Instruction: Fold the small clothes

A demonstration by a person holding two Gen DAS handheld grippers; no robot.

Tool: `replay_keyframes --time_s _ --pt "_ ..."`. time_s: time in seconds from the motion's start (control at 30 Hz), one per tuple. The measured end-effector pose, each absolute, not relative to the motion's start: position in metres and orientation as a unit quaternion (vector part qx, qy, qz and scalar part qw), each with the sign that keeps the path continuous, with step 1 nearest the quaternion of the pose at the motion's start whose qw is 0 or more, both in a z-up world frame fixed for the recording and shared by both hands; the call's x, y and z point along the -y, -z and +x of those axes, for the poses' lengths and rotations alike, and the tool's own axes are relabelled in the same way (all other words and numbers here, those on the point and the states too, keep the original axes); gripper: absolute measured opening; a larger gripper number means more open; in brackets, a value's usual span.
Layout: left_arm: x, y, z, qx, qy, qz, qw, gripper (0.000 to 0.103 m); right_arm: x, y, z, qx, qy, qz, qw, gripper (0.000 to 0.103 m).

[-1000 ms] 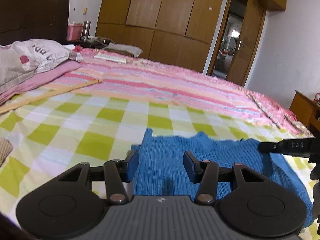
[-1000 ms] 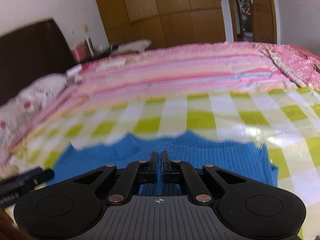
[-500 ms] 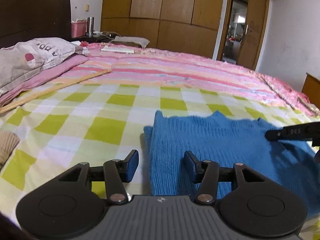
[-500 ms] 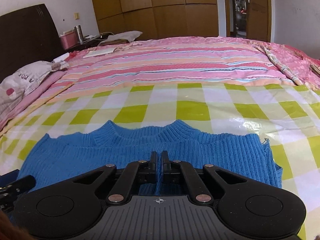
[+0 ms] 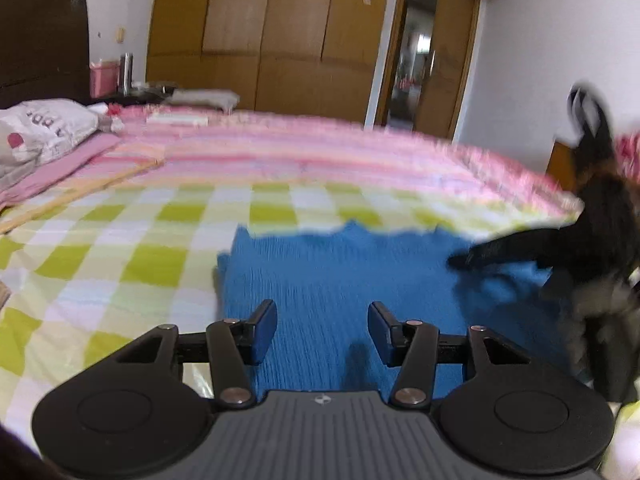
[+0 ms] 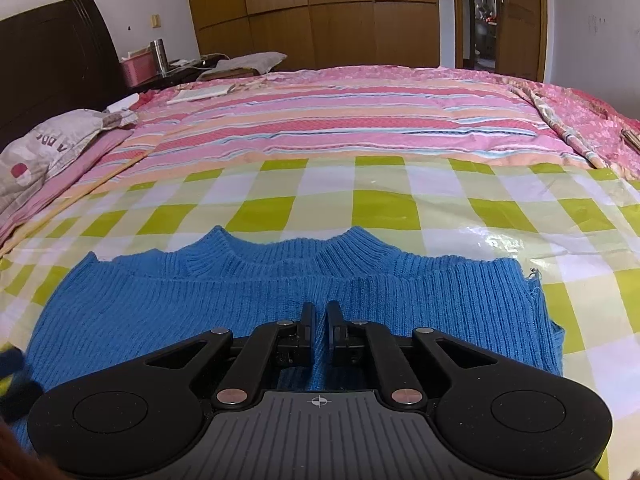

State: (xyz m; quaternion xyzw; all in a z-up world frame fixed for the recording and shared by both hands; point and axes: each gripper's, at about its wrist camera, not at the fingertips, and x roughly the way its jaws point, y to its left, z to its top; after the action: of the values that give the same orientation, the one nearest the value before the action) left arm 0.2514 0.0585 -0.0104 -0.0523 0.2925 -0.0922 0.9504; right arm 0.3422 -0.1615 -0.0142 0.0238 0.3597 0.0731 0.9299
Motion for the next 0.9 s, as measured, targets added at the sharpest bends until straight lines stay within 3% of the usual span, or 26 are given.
replay_keyframes --time_s 0.23,0.63,0.9 --pt "-0.055 0.02 0.266 -0.3 0.04 -0.011 0.953 0.055 0.172 0.013 0.34 -0.361 -0.067 0.03 0.93 0.009" --pt "-0.072 0.013 0.261 -0.302 0.023 -0.049 0.952 0.055 0.202 -0.017 0.307 -0.322 -0.077 0.061 0.942 0.012" --pt "-0.063 0.015 0.254 -0.312 0.032 -0.031 0.949 0.055 0.235 0.004 0.291 -0.35 -0.022 0.043 0.936 0.011"
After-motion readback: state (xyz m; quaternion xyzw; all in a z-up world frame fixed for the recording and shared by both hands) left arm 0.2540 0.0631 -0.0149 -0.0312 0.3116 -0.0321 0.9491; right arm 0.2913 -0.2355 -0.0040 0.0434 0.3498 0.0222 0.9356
